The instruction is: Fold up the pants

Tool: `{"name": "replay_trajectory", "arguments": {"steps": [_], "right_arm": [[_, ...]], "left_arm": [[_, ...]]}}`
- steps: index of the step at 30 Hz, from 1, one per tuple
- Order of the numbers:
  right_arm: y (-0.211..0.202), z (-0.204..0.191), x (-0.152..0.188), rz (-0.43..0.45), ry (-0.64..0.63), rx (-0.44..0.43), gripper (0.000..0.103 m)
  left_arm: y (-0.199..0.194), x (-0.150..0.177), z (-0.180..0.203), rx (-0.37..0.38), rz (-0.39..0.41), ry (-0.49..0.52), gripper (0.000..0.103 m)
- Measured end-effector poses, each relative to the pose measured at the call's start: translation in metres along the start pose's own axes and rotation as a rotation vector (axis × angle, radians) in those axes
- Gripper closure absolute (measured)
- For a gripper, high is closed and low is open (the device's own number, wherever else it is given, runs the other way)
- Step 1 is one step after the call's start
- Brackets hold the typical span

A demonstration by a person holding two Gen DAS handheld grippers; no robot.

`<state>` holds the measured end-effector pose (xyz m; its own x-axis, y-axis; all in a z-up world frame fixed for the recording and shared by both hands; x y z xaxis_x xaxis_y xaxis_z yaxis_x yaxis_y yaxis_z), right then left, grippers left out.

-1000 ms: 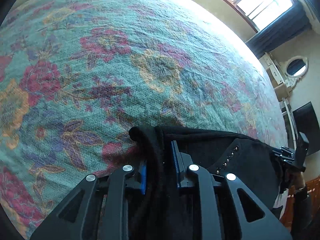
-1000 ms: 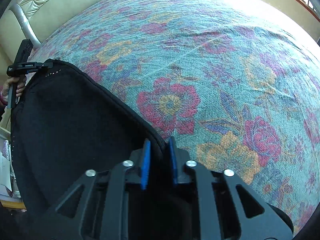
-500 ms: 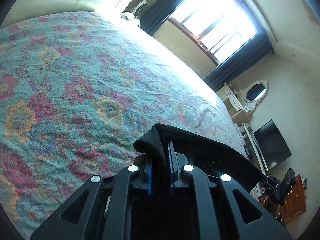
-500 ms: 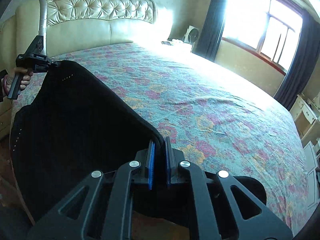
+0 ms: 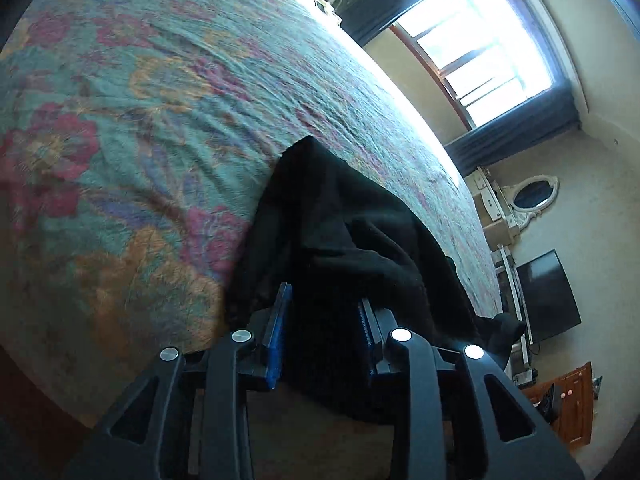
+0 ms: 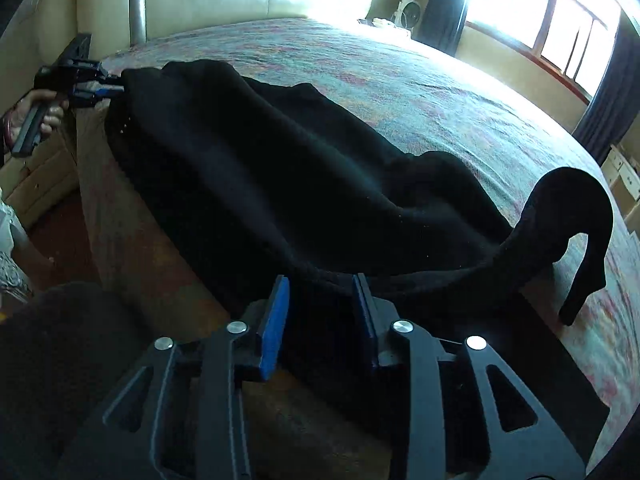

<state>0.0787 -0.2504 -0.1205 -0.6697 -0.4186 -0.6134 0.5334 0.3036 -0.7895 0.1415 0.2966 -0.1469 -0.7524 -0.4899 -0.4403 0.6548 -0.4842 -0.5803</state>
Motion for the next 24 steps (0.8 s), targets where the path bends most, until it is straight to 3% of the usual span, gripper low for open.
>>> {"name": "replay_trajectory", "arguments": {"steps": [1, 4, 9, 12, 14, 17, 19, 21, 24], "right_arm": [[-0.007, 0.005, -0.004, 0.018, 0.094, -0.042, 0.042], [-0.020, 0.020, -0.013, 0.052, 0.355, -0.168, 0.039], [-0.007, 0.055, -0.004, 0.068, 0.873, -0.435, 0.039], [0.003, 0.060, 0.005, 0.070, 0.999, -0.466, 0.038], [0.011, 0.060, 0.008, 0.055, 1.040, -0.453, 0.037], [0.021, 0.057, 0.009, 0.040, 1.056, -0.404, 0.032], [0.025, 0.053, 0.007, 0.040, 1.060, -0.379, 0.026], [0.026, 0.051, 0.004, 0.041, 1.060, -0.360, 0.021], [0.032, 0.045, 0.000, 0.032, 1.062, -0.323, 0.017]], "left_arm": [[-0.009, 0.003, -0.007, 0.024, 0.034, -0.060, 0.072], [-0.020, 0.017, -0.011, 0.099, 0.075, -0.211, 0.060], [-0.005, 0.028, 0.025, 0.110, 0.089, -0.187, 0.042], [0.010, 0.021, 0.034, 0.080, 0.094, -0.202, 0.039], [0.017, 0.013, 0.033, 0.048, 0.118, -0.243, 0.033], [0.023, 0.006, 0.030, 0.043, 0.143, -0.295, 0.033], [0.027, 0.005, 0.028, 0.027, 0.147, -0.303, 0.041], [0.032, 0.011, 0.019, -0.042, 0.116, -0.304, 0.081], [0.036, 0.017, 0.007, 0.019, 0.126, -0.374, 0.088]]}}
Point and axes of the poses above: each gripper's, at about its wrist camera, not at the fingertips, and y roughly the way its jaws point, z to its right, x to its underside, the point moved 9 cm from there along y, roughly the way its jaws point, and after that the axes turned 4 degrees about y, right-handed, at the moved point
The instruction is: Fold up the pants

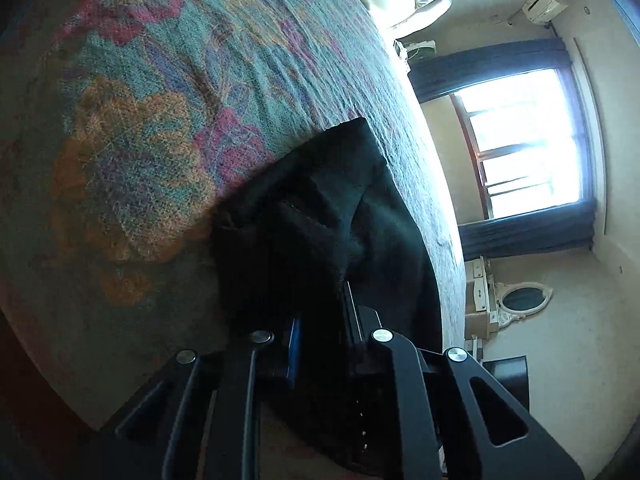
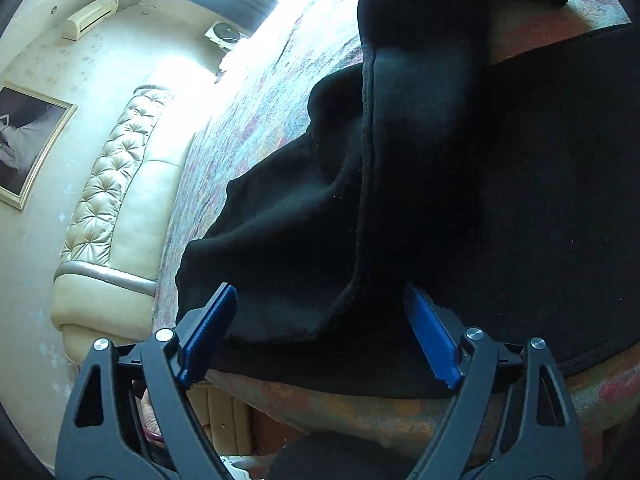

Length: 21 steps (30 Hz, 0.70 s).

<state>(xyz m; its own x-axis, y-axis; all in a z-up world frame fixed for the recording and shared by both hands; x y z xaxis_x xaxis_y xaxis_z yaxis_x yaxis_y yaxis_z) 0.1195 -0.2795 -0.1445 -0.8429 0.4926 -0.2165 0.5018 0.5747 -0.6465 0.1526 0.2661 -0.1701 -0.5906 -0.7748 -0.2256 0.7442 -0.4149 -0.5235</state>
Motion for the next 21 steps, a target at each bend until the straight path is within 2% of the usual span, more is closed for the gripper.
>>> {"name": "replay_trajectory", "arguments": {"steps": [2, 5, 6, 7, 9, 11, 14, 17, 21], "right_arm": [[0.002, 0.003, 0.000, 0.021, 0.007, 0.028, 0.017], [0.005, 0.004, 0.000, 0.057, 0.011, 0.060, 0.021], [0.006, 0.005, 0.001, 0.065, 0.002, 0.077, 0.036], [0.008, 0.006, 0.002, 0.061, -0.006, 0.080, 0.061], [0.009, 0.016, 0.002, 0.056, 0.024, 0.067, 0.086], [-0.001, 0.024, 0.001, 0.063, 0.074, 0.011, 0.089], [-0.016, 0.018, 0.006, 0.076, 0.064, -0.038, 0.090], [-0.027, 0.011, 0.016, 0.074, 0.051, -0.065, 0.091], [-0.021, 0.020, 0.032, 0.025, 0.063, -0.061, 0.091]], "left_arm": [[0.001, -0.001, -0.002, 0.020, 0.002, -0.027, 0.088], [0.001, -0.001, 0.000, 0.002, -0.001, -0.004, 0.089], [-0.003, 0.002, -0.006, 0.001, -0.002, 0.000, 0.089], [-0.001, 0.000, -0.002, 0.003, -0.005, -0.003, 0.089], [-0.002, -0.002, -0.001, 0.013, -0.009, -0.017, 0.091], [-0.009, 0.000, -0.005, 0.028, -0.007, -0.029, 0.092], [-0.021, 0.000, 0.001, 0.046, 0.001, -0.011, 0.094], [-0.032, 0.000, 0.000, 0.051, 0.004, 0.002, 0.095], [-0.039, 0.003, -0.019, 0.061, 0.001, -0.041, 0.095]]}}
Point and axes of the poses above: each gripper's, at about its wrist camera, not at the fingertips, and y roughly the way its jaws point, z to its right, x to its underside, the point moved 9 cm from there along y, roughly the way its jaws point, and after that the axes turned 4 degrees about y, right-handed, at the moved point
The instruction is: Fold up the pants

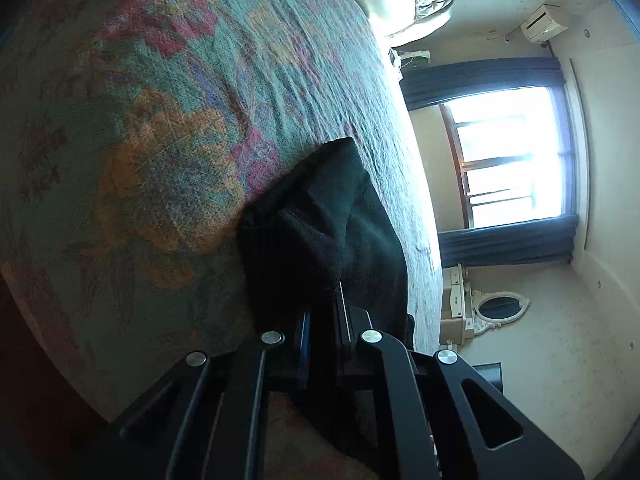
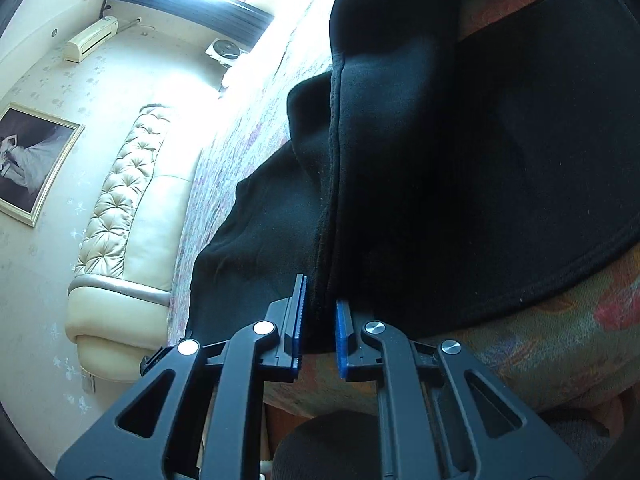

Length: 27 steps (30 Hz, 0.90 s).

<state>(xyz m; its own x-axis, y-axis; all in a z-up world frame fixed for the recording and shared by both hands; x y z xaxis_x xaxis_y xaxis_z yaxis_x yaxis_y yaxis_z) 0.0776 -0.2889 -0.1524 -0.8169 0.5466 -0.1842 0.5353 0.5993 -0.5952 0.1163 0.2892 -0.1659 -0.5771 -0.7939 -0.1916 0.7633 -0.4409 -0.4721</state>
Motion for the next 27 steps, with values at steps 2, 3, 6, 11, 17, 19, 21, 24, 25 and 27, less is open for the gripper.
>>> {"name": "replay_trajectory", "arguments": {"steps": [2, 3, 6, 11, 17, 19, 21, 24, 25, 27], "right_arm": [[0.004, 0.013, 0.004, -0.018, 0.034, 0.010, 0.091], [0.005, 0.019, 0.006, -0.028, 0.060, 0.008, 0.091], [0.005, 0.023, 0.007, -0.037, 0.070, 0.013, 0.091], [0.001, 0.018, 0.007, -0.044, 0.041, 0.028, 0.076], [-0.065, 0.031, -0.054, 0.141, 0.076, -0.013, 0.042], [-0.090, 0.052, -0.087, 0.215, 0.179, -0.052, 0.041], [-0.108, 0.078, -0.118, 0.270, 0.291, -0.100, 0.041], [-0.141, 0.119, -0.170, 0.355, 0.402, -0.098, 0.041], [-0.153, 0.131, -0.184, 0.372, 0.380, -0.028, 0.041], [-0.190, 0.155, -0.211, 0.467, 0.296, 0.153, 0.041]], "left_arm": [[0.003, 0.003, -0.007, -0.006, -0.011, -0.011, 0.094], [0.004, 0.004, -0.008, -0.005, -0.012, -0.009, 0.094], [0.006, 0.003, -0.006, -0.029, -0.021, 0.039, 0.094], [0.001, 0.006, 0.001, -0.031, -0.032, 0.059, 0.088], [-0.011, 0.022, 0.032, -0.083, -0.034, 0.192, 0.052], [-0.006, 0.034, 0.053, -0.073, -0.054, 0.259, 0.051], [0.003, 0.049, 0.075, -0.058, -0.082, 0.311, 0.044], [0.023, 0.079, 0.106, -0.004, -0.147, 0.360, 0.042], [0.031, 0.089, 0.114, 0.013, -0.177, 0.369, 0.042], [0.047, 0.109, 0.126, 0.025, -0.227, 0.396, 0.035]]}}
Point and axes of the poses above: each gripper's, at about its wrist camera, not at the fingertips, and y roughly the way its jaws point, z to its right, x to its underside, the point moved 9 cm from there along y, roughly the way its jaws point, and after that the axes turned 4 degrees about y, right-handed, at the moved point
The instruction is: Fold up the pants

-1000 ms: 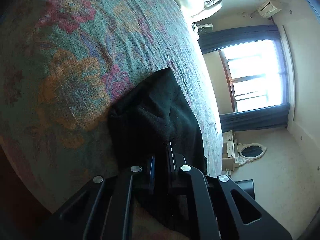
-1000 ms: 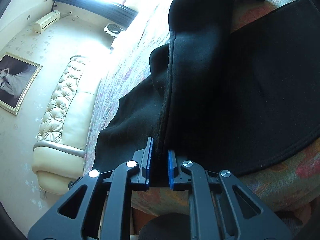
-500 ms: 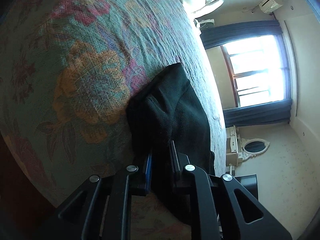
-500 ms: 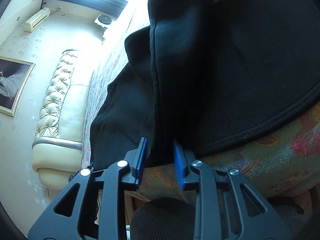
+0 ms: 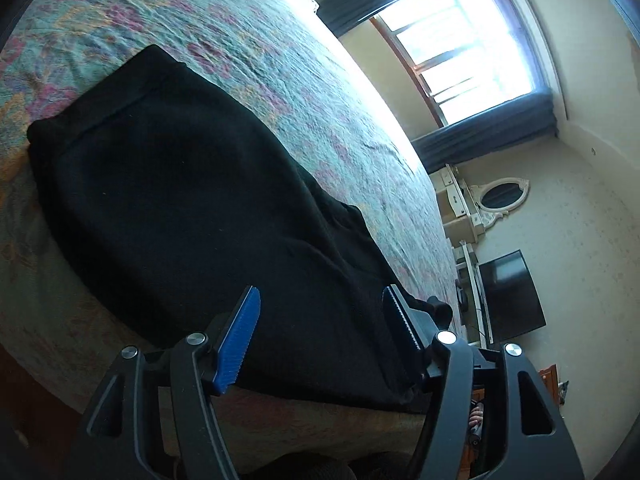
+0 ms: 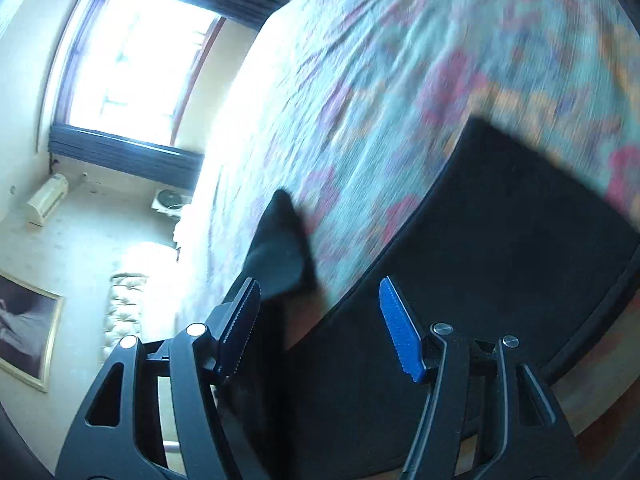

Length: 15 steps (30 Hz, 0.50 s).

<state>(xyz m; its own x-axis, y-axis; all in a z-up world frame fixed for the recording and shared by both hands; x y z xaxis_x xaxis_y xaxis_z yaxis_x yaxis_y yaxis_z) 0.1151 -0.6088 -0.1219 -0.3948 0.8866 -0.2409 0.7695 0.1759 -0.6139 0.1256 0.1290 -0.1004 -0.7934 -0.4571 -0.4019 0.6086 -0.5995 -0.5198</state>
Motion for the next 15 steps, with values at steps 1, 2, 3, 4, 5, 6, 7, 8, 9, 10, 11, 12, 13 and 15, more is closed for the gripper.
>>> {"name": "replay_trajectory", "arguments": {"steps": [1, 2, 3, 4, 5, 6, 7, 8, 9, 10, 11, 12, 13, 15], "right_arm": [[-0.006, 0.007, -0.018, 0.037, -0.045, 0.061, 0.041], [-0.008, 0.012, -0.029, 0.028, -0.058, 0.080, 0.041], [-0.006, 0.012, -0.035, -0.010, -0.029, 0.037, 0.041], [-0.005, 0.009, -0.035, -0.050, 0.009, -0.045, 0.041], [-0.002, 0.004, -0.031, -0.101, 0.035, -0.125, 0.041], [0.007, -0.007, -0.019, -0.168, 0.054, -0.182, 0.040], [0.020, -0.016, -0.004, -0.242, 0.074, -0.227, 0.039], [0.030, -0.026, 0.013, -0.301, 0.098, -0.260, 0.038], [0.043, -0.032, 0.032, -0.354, 0.125, -0.281, 0.035], [0.058, -0.037, 0.048, -0.404, 0.158, -0.301, 0.035], [0.071, -0.042, 0.059, -0.439, 0.196, -0.328, 0.035], [0.084, -0.043, 0.068, -0.452, 0.239, -0.346, 0.035], [0.094, -0.043, 0.074, -0.447, 0.275, -0.357, 0.034], [0.117, -0.045, 0.076, -0.416, 0.334, -0.387, 0.034]], "left_arm": [[0.010, 0.005, 0.009, 0.010, -0.017, 0.017, 0.035], [0.020, 0.009, 0.017, 0.020, -0.034, 0.037, 0.035], [0.031, 0.014, 0.025, 0.018, -0.052, 0.058, 0.035], [0.042, 0.018, 0.032, 0.016, -0.068, 0.075, 0.035], [0.054, 0.023, 0.039, 0.021, -0.083, 0.084, 0.035], [0.064, 0.029, 0.046, 0.031, -0.097, 0.083, 0.035], [0.074, 0.034, 0.053, 0.041, -0.111, 0.077, 0.035], [0.085, 0.041, 0.062, 0.052, -0.126, 0.070, 0.035], [0.094, 0.044, 0.069, 0.063, -0.140, 0.067, 0.035], [0.102, 0.049, 0.080, 0.075, -0.152, 0.070, 0.035], [0.108, 0.055, 0.088, 0.082, -0.158, 0.076, 0.035], [0.114, 0.060, 0.098, 0.091, -0.161, 0.081, 0.035], [0.119, 0.067, 0.107, 0.104, -0.164, 0.084, 0.035], [0.128, 0.079, 0.123, 0.134, -0.170, 0.072, 0.035]]}}
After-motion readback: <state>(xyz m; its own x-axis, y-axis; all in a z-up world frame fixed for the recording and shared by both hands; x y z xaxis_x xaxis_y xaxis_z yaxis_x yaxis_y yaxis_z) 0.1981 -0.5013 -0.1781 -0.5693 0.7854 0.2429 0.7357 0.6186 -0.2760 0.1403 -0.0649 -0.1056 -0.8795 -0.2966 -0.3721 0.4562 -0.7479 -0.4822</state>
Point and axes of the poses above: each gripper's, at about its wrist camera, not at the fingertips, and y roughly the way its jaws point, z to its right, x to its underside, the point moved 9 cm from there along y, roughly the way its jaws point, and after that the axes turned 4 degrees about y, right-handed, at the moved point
